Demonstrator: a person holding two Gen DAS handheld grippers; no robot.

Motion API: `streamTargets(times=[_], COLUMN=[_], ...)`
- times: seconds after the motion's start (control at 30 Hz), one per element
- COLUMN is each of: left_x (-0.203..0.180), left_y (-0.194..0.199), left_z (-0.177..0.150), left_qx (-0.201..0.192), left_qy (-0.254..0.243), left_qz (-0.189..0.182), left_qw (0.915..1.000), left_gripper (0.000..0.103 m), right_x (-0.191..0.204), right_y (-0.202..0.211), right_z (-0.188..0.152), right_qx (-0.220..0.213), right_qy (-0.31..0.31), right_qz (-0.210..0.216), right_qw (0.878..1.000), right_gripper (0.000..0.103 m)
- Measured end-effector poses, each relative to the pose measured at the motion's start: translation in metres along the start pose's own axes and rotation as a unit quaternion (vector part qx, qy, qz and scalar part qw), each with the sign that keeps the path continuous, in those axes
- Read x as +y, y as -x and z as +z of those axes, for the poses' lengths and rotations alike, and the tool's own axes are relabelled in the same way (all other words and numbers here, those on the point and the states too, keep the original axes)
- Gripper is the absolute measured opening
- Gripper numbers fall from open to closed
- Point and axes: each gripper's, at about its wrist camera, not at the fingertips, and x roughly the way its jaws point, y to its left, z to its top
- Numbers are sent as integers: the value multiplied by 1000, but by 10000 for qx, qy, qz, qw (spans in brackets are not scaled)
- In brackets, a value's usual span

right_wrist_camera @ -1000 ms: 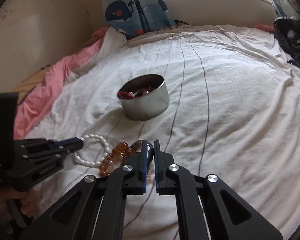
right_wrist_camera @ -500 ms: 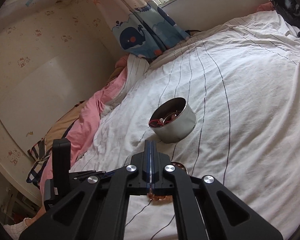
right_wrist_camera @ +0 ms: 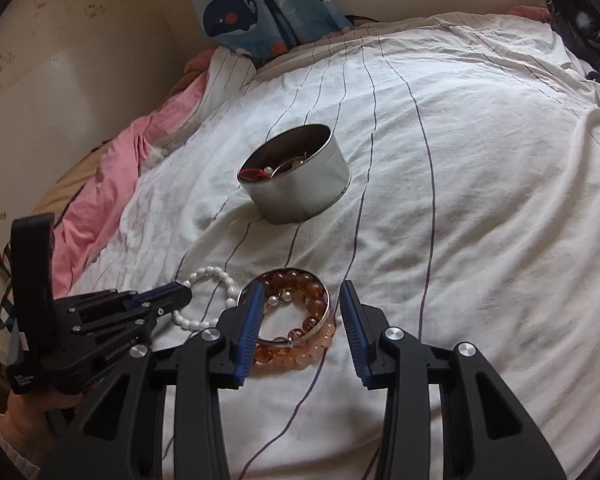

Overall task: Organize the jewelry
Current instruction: 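Grasp the silver bangle with the right gripper while the left gripper holds the white bracelet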

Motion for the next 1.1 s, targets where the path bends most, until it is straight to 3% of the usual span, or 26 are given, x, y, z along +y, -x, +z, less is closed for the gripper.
streamTargets(times=[0.1,0.23,0.37,0.4,0.63,0.8,0.97,1.0,1.03,1.1], left_x=[1,1,1,1,-2,-6,-9,-8,-6,-4], left_y=[-1,-2,-2,-2,-4,8,16,13,8,0], left_z=[-1,-1,-1,-1,0,1,5,6,6,5], left_qx=[-1,5,37,46,85,-93,-233,-181,-73,96], left_qy=[15,23,1,-7,-71,-184,-321,-302,-285,-275], left_qz=[-18,-20,-29,-22,60,5,-26,-37,-81,-76], left_qw=[10000,10000,10000,10000,9999,9998,9992,9994,9995,9995], left_gripper=[8,8,8,8,8,7,7,7,7,8], right_x=[-3,-2,4,4,-1,-17,-32,-34,-34,-32], right_y=[-12,-19,-2,3,22,29,12,7,4,1], right_z=[-1,1,1,2,8,11,9,8,7,6], right_qx=[112,225,-114,-243,-627,-779,-317,-215,-130,-103], right_qy=[-43,4,81,78,-29,-334,-543,-567,-561,-485], right_qz=[-188,-139,-91,-7,-44,-344,-723,-794,-845,-974], right_qw=[9998,9996,9999,9997,9980,9958,9954,9950,9948,9940], right_gripper=[40,14,13,6,7,7,7,9,25,40])
